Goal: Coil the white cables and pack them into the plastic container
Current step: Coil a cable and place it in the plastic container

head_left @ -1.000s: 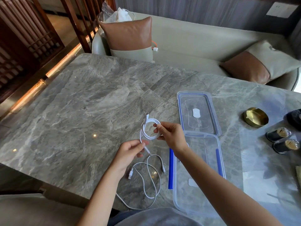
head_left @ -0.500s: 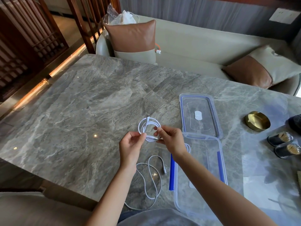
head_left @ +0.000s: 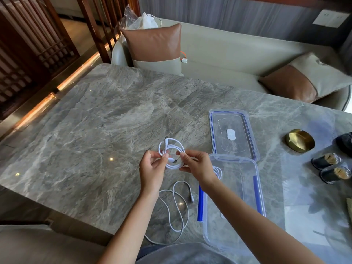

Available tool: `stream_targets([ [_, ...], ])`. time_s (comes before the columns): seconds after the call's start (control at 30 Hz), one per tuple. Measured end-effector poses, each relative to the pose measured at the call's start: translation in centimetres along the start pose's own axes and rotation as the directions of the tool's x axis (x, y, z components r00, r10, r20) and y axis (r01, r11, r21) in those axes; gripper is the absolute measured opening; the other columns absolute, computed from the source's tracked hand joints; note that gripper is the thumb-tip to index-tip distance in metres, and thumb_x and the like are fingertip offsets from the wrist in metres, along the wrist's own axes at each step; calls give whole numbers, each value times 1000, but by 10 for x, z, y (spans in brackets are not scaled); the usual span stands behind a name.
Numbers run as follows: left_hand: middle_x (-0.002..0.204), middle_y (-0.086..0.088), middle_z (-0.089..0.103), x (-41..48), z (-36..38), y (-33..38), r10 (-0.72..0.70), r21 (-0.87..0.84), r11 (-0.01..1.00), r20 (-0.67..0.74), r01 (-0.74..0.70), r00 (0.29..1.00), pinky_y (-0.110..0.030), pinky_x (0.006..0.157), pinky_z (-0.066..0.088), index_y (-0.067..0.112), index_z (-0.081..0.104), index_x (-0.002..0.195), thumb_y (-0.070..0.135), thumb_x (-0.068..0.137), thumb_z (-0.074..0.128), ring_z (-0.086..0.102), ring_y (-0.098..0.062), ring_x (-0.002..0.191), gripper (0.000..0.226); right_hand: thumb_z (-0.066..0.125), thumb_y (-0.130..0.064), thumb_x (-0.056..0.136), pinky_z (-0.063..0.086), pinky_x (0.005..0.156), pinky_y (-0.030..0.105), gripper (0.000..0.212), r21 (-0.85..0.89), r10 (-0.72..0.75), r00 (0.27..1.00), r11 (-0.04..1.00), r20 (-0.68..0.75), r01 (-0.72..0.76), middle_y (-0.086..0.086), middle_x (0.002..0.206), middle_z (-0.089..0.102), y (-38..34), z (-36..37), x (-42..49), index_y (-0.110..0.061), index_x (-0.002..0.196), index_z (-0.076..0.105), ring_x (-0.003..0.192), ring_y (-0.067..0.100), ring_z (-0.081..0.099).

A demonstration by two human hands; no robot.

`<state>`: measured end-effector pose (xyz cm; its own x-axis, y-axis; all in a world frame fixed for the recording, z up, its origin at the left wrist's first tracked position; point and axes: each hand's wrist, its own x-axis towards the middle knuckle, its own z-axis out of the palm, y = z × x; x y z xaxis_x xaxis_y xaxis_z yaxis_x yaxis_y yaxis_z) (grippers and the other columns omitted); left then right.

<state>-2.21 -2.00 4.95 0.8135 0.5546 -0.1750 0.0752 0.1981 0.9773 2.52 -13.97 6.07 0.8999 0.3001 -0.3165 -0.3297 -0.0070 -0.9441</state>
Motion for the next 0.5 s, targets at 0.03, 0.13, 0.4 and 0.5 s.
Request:
stream_targets([
  [0.03, 67, 1, 73, 0, 0, -1, -17, 16, 1000, 20, 16, 1000, -14, 61, 49, 14, 47, 77, 5, 85, 61, 68, -6, 69, 18, 59, -11, 90, 57, 60, 21, 13, 3, 1, 1000, 1000, -4, -1, 7, 71, 64, -1, -1, 1, -8, 91, 72, 72, 18, 61],
  [0.13, 72, 0, 73, -2, 2, -1, -104, -12, 994, 55, 105, 993, -15, 55, 48, 15, 46, 82, 6, 84, 63, 67, -8, 68, 19, 58, -10, 90, 59, 66, 27, 15, 34, -2, 1000, 999, -8, 2, 17, 80, 66, -2, -3, 1, -3, 93, 71, 76, 24, 63],
  [0.4, 75, 14, 71, -1, -1, 3, -263, 37, 964, 312, 265, 913, -22, 69, 43, 24, 67, 90, 19, 89, 57, 62, 0, 73, 11, 54, -11, 93, 57, 71, 26, 17, 141, 88, 996, 986, 8, -89, 21, 91, 65, -2, -5, -1, -3, 97, 68, 84, 26, 62],
  [0.5, 88, 11, 71, 2, -7, 4, -270, 52, 961, 358, 270, 894, -24, 74, 43, 22, 69, 93, 18, 88, 57, 59, -5, 79, 14, 54, -12, 93, 57, 66, 20, 16, 162, 105, 994, 981, 7, -105, 19, 90, 62, -4, -7, 1, -5, 96, 68, 82, 23, 61],
])
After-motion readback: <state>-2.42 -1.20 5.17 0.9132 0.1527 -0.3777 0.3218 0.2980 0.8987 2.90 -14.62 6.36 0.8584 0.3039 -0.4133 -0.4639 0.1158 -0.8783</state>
